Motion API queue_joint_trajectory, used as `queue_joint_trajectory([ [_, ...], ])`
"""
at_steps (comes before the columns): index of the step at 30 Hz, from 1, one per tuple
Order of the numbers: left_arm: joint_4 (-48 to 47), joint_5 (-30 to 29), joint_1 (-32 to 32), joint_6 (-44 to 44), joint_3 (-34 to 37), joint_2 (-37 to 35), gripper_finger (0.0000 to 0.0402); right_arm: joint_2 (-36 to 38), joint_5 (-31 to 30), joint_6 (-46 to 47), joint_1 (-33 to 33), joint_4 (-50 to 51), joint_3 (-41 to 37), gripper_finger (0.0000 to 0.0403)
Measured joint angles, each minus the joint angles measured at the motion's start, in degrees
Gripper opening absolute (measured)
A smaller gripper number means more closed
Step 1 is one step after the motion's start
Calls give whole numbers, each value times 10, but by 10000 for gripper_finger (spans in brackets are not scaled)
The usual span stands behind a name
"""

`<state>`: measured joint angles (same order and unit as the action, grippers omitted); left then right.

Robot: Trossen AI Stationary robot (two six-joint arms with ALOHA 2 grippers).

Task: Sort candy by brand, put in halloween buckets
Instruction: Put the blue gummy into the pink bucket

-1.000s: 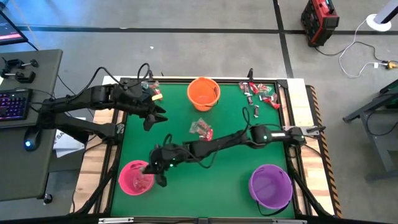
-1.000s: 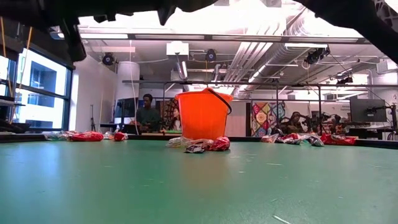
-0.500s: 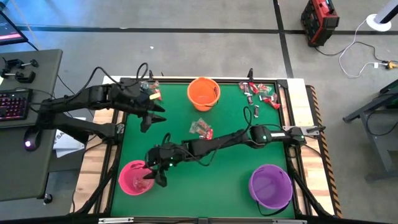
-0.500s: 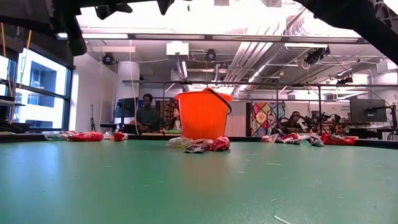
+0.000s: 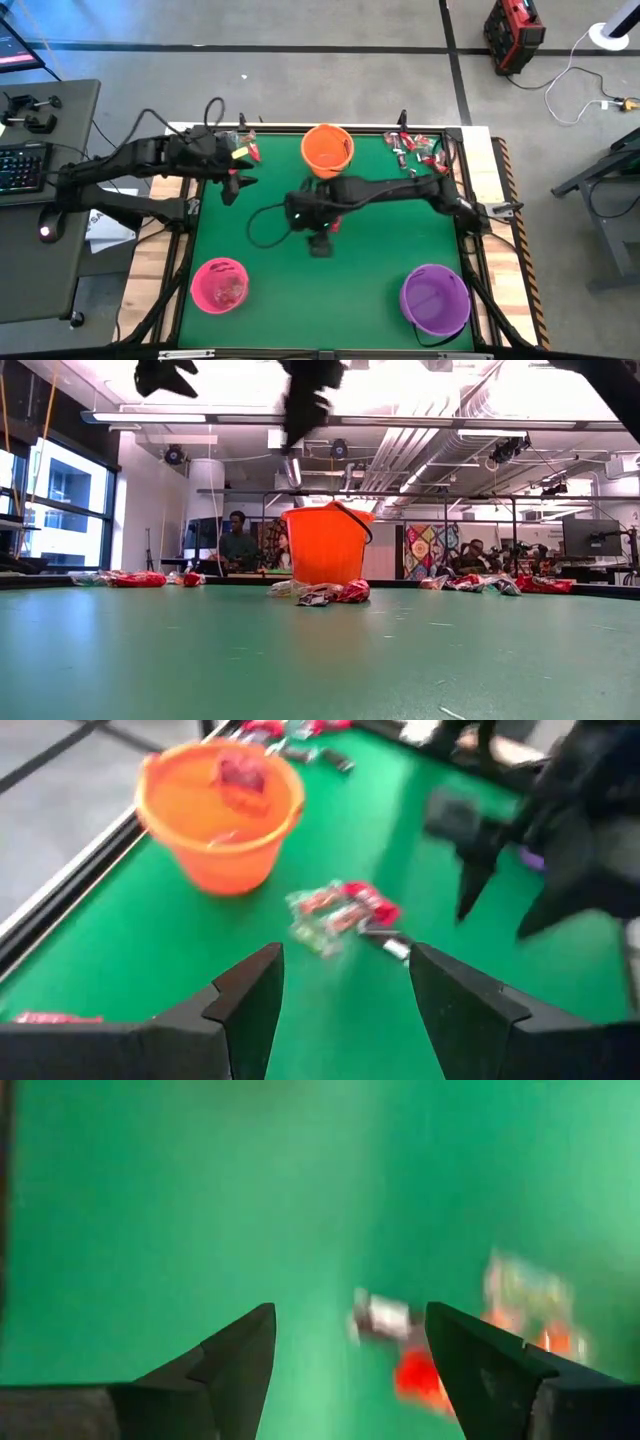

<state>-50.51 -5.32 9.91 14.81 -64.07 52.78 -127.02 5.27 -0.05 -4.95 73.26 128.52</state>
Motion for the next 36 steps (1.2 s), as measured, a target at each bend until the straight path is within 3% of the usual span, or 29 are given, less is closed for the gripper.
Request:
queue_joint_trajectory([
  [4,-68,-25,29,57,16,49,207,79,53,-23,38,-48,-173,252],
  [10,-193,-31,162,92,2,182,207,252,105,9,102,-275,-477,252],
  [15,-198,-43,257,178,31,264,207,353,137,62,139,-398,-620,252],
  [19,-193,-68,285,233,59,306,207,391,141,53,151,-441,-683,252],
  [24,-184,-147,296,277,88,337,207,401,144,46,164,-482,-714,252],
  [29,-146,-134,318,276,131,352,207,400,146,46,175,-518,-726,252],
  [36,-72,-194,351,298,172,354,207,400,133,64,195,-542,-726,252],
])
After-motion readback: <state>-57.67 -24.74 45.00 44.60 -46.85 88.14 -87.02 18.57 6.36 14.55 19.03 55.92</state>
